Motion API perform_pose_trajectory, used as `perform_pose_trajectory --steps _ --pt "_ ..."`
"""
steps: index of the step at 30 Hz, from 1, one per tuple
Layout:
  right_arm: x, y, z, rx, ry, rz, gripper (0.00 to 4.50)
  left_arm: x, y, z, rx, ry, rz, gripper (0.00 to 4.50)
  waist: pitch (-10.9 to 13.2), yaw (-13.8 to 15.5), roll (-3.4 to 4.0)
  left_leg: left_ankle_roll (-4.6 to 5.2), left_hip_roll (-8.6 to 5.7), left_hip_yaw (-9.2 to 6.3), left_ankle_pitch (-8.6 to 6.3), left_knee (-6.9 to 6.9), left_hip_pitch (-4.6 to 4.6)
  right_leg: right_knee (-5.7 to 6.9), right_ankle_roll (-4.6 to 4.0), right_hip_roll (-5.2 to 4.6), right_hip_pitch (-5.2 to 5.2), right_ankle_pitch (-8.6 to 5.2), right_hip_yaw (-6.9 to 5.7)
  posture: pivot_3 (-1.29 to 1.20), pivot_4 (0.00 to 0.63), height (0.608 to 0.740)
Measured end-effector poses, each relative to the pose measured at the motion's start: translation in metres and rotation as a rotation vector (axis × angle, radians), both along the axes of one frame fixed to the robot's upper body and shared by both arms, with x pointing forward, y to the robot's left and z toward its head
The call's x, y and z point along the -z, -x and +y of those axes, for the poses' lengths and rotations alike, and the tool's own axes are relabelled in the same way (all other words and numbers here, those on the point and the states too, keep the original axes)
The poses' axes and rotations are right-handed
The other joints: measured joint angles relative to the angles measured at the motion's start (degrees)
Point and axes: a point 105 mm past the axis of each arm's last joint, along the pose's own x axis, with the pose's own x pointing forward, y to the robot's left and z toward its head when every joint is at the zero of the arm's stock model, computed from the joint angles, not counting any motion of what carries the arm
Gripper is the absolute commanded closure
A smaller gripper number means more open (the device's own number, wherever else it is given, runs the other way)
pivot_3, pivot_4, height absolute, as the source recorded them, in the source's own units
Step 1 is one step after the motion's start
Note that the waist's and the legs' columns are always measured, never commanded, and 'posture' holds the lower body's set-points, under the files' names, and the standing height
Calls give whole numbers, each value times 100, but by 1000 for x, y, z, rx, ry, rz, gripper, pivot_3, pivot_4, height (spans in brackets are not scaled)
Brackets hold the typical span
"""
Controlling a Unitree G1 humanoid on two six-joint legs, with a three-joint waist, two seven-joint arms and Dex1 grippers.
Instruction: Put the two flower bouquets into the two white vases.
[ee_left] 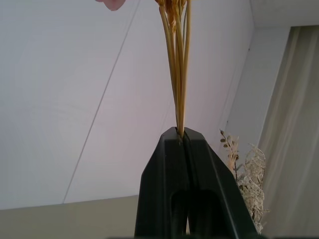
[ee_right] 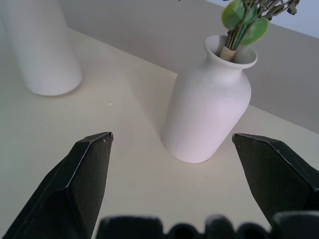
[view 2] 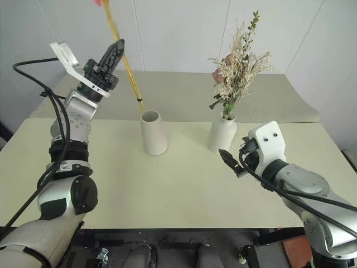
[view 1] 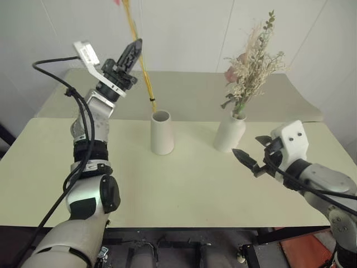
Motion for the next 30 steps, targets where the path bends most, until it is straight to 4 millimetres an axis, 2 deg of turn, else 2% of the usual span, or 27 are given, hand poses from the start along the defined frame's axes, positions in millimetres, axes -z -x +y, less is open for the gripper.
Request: perform_pose_trajectory --steps 5,10,15,20,24,25,30 --pt "-4 4 -5 26 14 -24 0 11 -6 1 13 38 40 4472 0 -23 0 1 1 -2 0 0 2 1 0 4 0 0 2 0 150 740" --pt "-9 6 -11 43 19 -42 0 13 -3 -9 52 12 10 4472 0 -7 0 1 0 -2 -1 1 1 -1 0 2 1 0 1 0 150 740" --pt "-14 16 -8 -30 -36 -31 0 16 -3 -14 54 -37 -6 3201 0 -4 0 2 1 -3 -1 1 1 -2 0 3 2 0 1 0 150 740" --pt "-21 38 14 -212 -38 -55 0 18 -2 -17 71 -55 -16 1538 0 -15 0 2 1 -5 -1 5 2 1 2 3 4 -1 1 0 150 740" --pt "-22 40 15 -223 -24 -66 0 21 0 -18 77 -83 -18 210 0 -16 0 2 1 -5 -1 9 4 1 2 3 6 -1 1 0 150 740" --pt "-22 39 15 -221 -22 -66 0 24 1 -17 77 -108 -17 40 0 -19 0 2 1 -5 -1 9 4 1 2 3 6 0 1 0 150 740" --pt "-20 37 11 -197 -16 -54 0 58 16 -3 86 -328 21 40 -1 -47 1 2 6 -3 -2 8 7 4 0 8 4 0 6 0 150 740"
